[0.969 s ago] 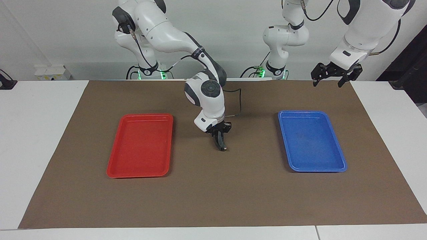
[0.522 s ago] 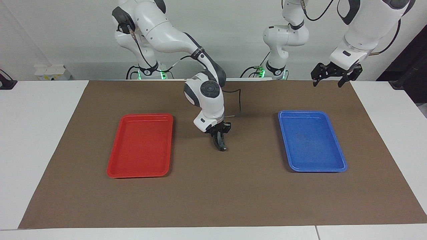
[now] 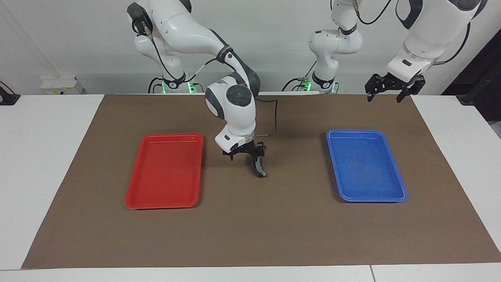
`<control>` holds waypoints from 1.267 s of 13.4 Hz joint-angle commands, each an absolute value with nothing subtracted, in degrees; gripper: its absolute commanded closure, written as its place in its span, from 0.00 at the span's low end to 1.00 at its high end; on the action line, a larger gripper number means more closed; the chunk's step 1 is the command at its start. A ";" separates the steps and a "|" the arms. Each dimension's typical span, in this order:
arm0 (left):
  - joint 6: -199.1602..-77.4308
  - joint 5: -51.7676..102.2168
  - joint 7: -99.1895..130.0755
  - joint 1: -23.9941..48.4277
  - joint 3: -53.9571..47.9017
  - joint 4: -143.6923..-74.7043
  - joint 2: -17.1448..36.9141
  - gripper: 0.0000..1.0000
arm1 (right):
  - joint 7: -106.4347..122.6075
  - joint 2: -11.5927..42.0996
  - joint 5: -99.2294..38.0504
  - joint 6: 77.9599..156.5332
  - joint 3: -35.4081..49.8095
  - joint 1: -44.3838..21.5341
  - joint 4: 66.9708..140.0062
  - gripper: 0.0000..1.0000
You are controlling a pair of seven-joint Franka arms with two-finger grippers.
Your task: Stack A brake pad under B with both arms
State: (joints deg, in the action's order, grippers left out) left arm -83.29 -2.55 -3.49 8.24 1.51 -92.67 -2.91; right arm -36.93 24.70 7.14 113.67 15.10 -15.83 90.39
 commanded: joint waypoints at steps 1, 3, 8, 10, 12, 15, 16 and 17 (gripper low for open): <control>-84.55 -1.67 -4.48 8.17 1.76 -94.31 -4.04 0.00 | -25.36 18.65 5.90 106.55 11.10 -12.75 91.49 0.00; -84.64 -1.50 -4.39 8.17 1.58 -94.31 -3.78 0.00 | -17.01 15.40 2.04 101.37 7.49 -10.21 91.76 0.00; -88.75 -0.80 -6.67 8.09 1.67 -95.97 -4.22 0.00 | -2.05 6.26 1.67 88.36 -2.18 -7.04 92.37 0.00; -92.35 0.09 -6.77 8.00 1.76 -99.12 -5.35 0.00 | 1.13 3.01 1.67 85.01 -4.39 -6.59 92.46 0.00; -94.04 0.09 -6.68 8.00 1.76 -100.55 -5.62 0.00 | 1.23 0.19 1.76 82.45 -4.83 -6.07 93.07 0.00; -93.34 0.09 -6.77 7.82 1.67 -99.84 -5.27 0.00 | 1.32 -0.09 1.67 82.96 -6.76 -6.07 92.72 0.00; -93.34 0.09 -6.85 7.82 1.67 -99.84 -5.19 0.00 | 1.23 0.00 1.67 83.32 -7.12 -6.06 92.72 0.00; -93.34 0.09 -6.86 7.82 1.67 -99.84 -5.19 0.00 | 1.23 0.00 1.67 83.84 -7.82 -6.06 92.72 0.00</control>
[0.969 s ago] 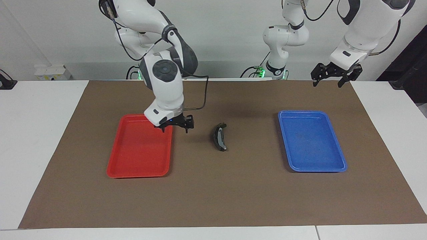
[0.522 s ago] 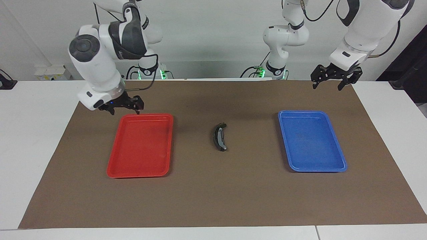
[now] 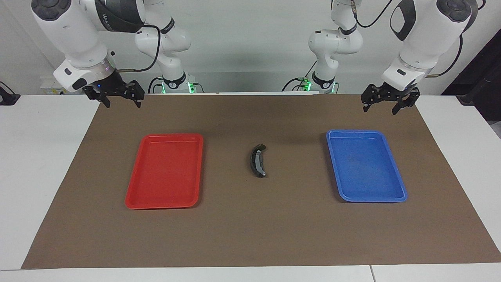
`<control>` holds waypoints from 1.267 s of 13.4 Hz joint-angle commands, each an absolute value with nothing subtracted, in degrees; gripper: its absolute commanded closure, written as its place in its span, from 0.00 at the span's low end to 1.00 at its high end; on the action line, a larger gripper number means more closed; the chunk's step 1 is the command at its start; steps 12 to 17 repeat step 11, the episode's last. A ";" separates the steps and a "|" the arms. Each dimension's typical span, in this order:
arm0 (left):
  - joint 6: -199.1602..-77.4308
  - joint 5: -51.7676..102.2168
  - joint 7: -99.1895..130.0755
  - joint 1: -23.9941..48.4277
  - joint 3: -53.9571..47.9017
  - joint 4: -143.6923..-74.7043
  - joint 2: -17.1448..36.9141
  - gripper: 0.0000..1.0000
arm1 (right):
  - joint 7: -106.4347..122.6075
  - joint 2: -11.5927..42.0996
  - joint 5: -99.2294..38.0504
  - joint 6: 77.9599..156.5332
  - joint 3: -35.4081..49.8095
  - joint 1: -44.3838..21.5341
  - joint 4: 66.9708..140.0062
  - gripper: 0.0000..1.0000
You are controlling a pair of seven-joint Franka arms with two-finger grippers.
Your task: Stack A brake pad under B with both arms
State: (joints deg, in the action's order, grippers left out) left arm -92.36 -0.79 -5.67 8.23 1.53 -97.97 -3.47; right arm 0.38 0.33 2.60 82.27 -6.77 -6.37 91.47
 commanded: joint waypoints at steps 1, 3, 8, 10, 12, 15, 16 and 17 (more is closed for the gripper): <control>-93.34 0.09 -6.86 7.82 1.67 -99.84 -5.19 0.00 | 1.23 0.00 1.58 83.93 -8.52 -6.06 92.72 0.00; -93.34 0.09 -6.86 7.82 1.76 -99.84 -5.27 0.00 | 1.40 0.26 1.58 82.97 -9.14 -5.98 91.76 0.00; -93.25 0.09 -6.77 7.82 1.76 -99.84 -5.27 0.00 | 1.23 -0.17 1.58 83.50 -9.23 -6.06 92.20 0.00; -93.25 0.09 -6.77 7.82 1.76 -99.93 -5.27 0.00 | 1.23 -0.18 1.58 83.67 -9.23 -6.15 92.20 0.00; -93.25 0.09 -6.77 7.82 1.76 -99.84 -5.27 0.00 | 1.23 -0.18 1.58 83.58 -9.14 -6.15 92.20 0.00; -93.25 0.09 -6.77 7.82 1.76 -99.84 -5.27 0.00 | 1.23 -0.18 1.58 83.58 -9.14 -6.15 92.20 0.00; -93.25 0.09 -6.77 7.82 1.76 -99.84 -5.27 0.00 | 1.23 -0.18 1.58 83.58 -9.14 -6.15 92.20 0.00; -93.25 0.09 -6.77 7.82 1.76 -99.84 -5.27 0.00 | 1.23 -0.18 1.58 83.58 -9.14 -6.15 92.20 0.00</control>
